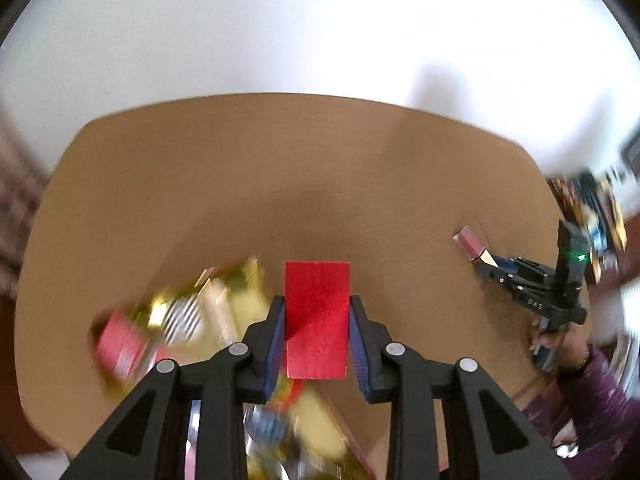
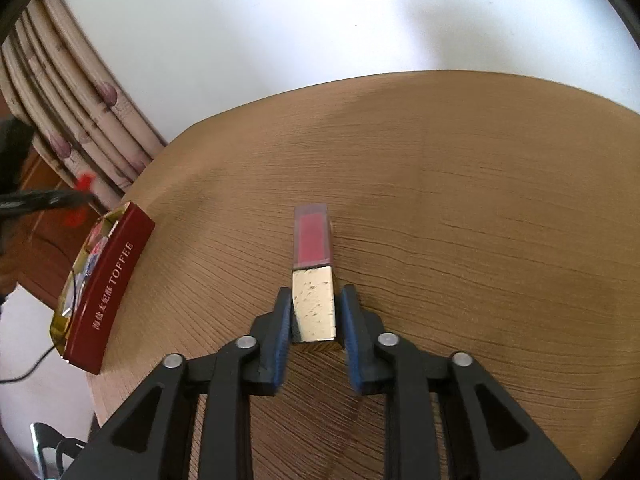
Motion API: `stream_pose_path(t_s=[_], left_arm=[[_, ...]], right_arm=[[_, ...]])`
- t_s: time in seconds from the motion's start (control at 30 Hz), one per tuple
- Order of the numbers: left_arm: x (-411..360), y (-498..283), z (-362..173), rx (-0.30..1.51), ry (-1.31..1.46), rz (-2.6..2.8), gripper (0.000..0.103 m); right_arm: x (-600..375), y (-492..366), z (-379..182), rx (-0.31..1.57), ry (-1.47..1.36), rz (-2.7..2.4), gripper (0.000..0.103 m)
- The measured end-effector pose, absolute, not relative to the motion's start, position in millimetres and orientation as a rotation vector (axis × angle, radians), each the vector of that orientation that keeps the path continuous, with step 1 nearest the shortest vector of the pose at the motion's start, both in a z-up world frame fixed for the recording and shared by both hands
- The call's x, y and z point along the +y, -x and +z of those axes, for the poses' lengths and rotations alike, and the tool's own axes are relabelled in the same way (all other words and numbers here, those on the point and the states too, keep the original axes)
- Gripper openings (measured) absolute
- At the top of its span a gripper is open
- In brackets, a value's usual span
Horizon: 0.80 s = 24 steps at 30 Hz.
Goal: Organize rigid objects
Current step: 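Lower the red block into the tin with the left gripper while the right gripper lowers the lipstick there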
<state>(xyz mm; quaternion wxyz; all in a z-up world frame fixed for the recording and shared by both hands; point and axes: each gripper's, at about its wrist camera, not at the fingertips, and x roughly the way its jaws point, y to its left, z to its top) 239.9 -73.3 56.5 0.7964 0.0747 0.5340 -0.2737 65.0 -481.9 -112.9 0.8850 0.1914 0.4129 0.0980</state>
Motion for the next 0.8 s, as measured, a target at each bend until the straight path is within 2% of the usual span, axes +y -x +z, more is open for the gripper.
stream_pose_path(t_s=[0.07,0.1,0.23,0.37,0.63,0.73,0.77,0.8], left_arm=[[-22,-219,60,1.154,-0.059,-0.518,0.03],[-12,-233,68,1.159,-0.036,-0.499,0.03],[32,-185,76,1.185,0.018,-0.369,0.03],[35,-172,44,1.207,0.091,-0.334,0.03],[-34,-137,-28,1.222,0.039,-0.365,0.03],[-43,-133,-35,1.209,-0.006,-0.355,0.031],[-46,-131,-35,1.201,-0.015,-0.355,0.033],[-46,-129,-34,1.2,-0.013,-0.349,0.036]], right_arm=[[-471,-66,-110,0.865,-0.345,0.226,0.052],[-464,-67,-108,0.875,-0.308,0.218,0.058],[-424,-75,-105,0.945,-0.06,0.151,0.07],[-419,-82,-103,0.985,-0.041,0.137,0.071],[-417,-102,-98,1.093,-0.087,0.157,0.071],[-415,-103,-97,1.094,-0.052,0.115,0.055],[-416,-102,-96,1.089,-0.051,0.106,0.044],[-419,-101,-95,1.082,-0.063,0.098,0.026]])
